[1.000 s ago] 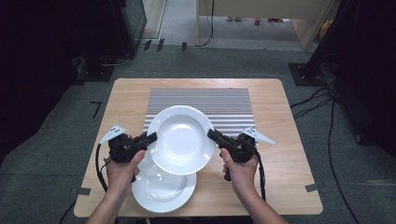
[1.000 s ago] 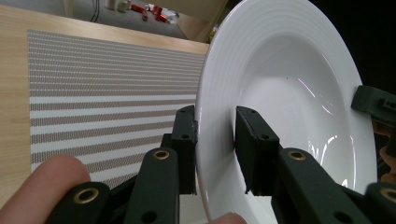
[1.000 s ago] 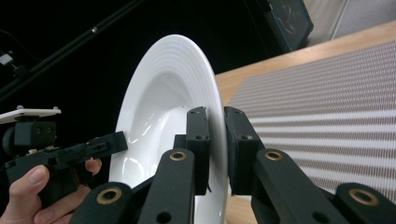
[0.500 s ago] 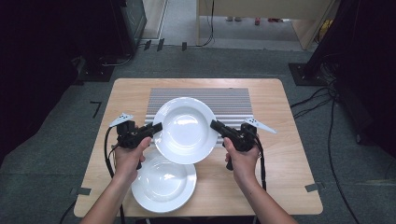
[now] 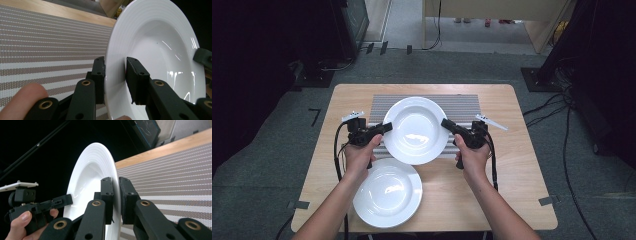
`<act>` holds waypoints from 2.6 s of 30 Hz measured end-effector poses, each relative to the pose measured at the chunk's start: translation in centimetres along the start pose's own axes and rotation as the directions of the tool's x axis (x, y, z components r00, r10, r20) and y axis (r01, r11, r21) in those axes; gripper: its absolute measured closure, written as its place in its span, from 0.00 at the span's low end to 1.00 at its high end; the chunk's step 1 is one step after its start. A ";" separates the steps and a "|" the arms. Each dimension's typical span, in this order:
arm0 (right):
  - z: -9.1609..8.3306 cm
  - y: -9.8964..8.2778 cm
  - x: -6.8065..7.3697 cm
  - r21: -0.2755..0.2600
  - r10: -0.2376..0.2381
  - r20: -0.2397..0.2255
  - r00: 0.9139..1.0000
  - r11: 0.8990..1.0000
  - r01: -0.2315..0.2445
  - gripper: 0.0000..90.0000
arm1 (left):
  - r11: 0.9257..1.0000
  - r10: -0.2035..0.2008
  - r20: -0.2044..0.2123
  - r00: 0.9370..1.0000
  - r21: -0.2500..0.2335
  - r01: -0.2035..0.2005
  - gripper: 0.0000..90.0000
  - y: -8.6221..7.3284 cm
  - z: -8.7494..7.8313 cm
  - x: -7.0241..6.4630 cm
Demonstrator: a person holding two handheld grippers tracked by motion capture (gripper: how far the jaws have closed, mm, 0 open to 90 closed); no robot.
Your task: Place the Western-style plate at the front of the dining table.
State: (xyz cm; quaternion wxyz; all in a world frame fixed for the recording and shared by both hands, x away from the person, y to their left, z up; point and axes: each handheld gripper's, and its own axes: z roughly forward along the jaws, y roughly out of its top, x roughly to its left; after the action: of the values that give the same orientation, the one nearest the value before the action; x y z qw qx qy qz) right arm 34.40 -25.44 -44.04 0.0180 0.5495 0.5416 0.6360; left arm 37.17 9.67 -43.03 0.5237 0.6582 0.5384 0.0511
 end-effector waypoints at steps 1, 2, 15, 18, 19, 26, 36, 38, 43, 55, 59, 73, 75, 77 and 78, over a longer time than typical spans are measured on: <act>0.3 0.1 -0.3 0.000 0.014 0.005 1.000 1.000 -0.014 0.93 | 1.000 -0.003 -0.005 1.000 0.004 0.003 0.78 0.1 0.4 0.1; 0.6 0.2 -0.7 -0.001 0.022 0.012 1.000 1.000 -0.022 0.93 | 1.000 -0.005 -0.009 1.000 0.007 0.005 0.78 0.3 0.7 0.3; 4.0 0.8 -4.6 0.018 0.104 0.094 0.990 0.994 -0.106 0.91 | 0.993 -0.087 -0.028 0.996 0.078 0.089 0.80 2.2 5.1 2.6; 4.6 0.8 -5.5 0.020 0.130 0.120 0.984 0.991 -0.133 0.90 | 0.991 -0.095 -0.035 0.995 0.093 0.098 0.80 2.6 5.9 2.8; 4.8 0.8 -5.7 0.017 0.135 0.126 0.983 0.990 -0.138 0.90 | 0.988 -0.106 -0.033 0.994 0.112 0.109 0.80 2.9 6.7 3.3; 6.2 0.8 -7.2 0.017 0.176 0.174 0.969 0.983 -0.182 0.91 | 0.976 -0.155 -0.065 0.986 0.147 0.163 0.79 2.6 8.9 4.5; 7.6 0.9 -8.4 0.028 0.194 0.221 0.956 0.978 -0.205 0.90 | 0.962 -0.185 -0.105 0.977 0.186 0.202 0.79 2.5 10.4 5.4; 7.8 1.0 -8.6 0.028 0.202 0.225 0.953 0.976 -0.214 0.91 | 0.956 -0.194 -0.109 0.975 0.200 0.213 0.78 2.5 10.7 5.6; 8.4 1.2 -9.0 0.045 0.187 0.268 0.945 0.977 -0.207 0.90 | 0.949 -0.199 -0.125 0.972 0.221 0.223 0.78 2.2 11.4 5.7; 8.8 1.4 -10.4 0.031 0.212 0.298 0.931 0.972 -0.231 0.90 | 0.947 -0.186 -0.139 0.973 0.237 0.215 0.78 2.2 12.2 5.3; 8.9 1.4 -10.5 0.030 0.197 0.307 0.931 0.976 -0.217 0.89 | 0.949 -0.177 -0.139 0.974 0.237 0.206 0.78 2.2 12.3 5.2; 8.4 1.7 -9.6 0.065 -0.032 0.380 0.924 0.998 0.008 0.61 | 0.985 -0.022 -0.125 0.992 0.170 0.043 0.51 2.9 10.5 4.0; 8.0 2.0 -9.3 0.081 -0.086 0.401 0.912 0.995 0.058 0.58 | 0.990 0.006 -0.120 0.993 0.138 0.010 0.49 3.3 9.6 3.6; 7.5 2.3 -8.7 0.080 -0.097 0.374 0.922 0.994 0.072 0.53 | 0.991 0.032 -0.116 0.993 0.132 -0.016 0.46 3.6 8.7 3.3; 7.3 2.4 -8.3 0.086 -0.096 0.364 0.926 0.994 0.069 0.49 | 0.990 0.043 -0.112 0.993 0.139 -0.027 0.45 3.8 8.2 3.2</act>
State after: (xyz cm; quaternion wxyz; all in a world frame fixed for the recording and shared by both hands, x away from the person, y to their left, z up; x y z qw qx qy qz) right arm 44.29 -26.71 -49.37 0.1261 0.6357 0.5738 0.5008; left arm 46.11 7.39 -45.43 0.4443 0.6982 0.5581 0.0608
